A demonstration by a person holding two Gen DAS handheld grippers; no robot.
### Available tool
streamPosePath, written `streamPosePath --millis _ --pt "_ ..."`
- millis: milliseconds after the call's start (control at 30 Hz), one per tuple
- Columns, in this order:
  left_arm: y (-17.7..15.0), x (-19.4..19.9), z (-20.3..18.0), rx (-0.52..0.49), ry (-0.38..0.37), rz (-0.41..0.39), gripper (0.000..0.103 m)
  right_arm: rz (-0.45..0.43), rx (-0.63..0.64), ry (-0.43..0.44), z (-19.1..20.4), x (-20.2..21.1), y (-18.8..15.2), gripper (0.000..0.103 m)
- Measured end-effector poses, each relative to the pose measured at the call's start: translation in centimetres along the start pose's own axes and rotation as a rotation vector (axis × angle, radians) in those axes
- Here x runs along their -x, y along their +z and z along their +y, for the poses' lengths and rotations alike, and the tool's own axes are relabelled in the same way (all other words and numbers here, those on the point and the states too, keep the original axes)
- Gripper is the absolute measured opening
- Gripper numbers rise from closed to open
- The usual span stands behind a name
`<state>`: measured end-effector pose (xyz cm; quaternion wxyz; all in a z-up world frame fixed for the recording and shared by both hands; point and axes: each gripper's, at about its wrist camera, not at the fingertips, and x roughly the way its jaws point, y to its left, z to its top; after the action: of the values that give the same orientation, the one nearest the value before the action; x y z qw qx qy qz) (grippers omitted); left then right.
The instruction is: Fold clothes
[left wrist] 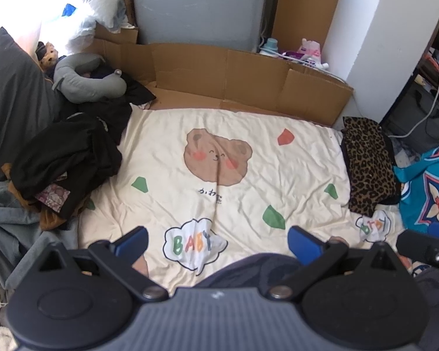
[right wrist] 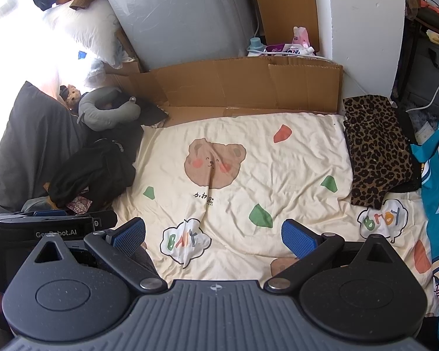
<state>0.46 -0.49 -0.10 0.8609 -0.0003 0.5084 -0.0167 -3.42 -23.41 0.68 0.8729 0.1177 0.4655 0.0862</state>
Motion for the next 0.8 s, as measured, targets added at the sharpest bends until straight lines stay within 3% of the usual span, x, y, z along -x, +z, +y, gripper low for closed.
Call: streamPosePath --millis 800 --pt "0.06 0.15 0.22 0.013 -0.003 0.000 0.102 0.026 0.002 -0.014 0.03 -0.18 0.50 0.102"
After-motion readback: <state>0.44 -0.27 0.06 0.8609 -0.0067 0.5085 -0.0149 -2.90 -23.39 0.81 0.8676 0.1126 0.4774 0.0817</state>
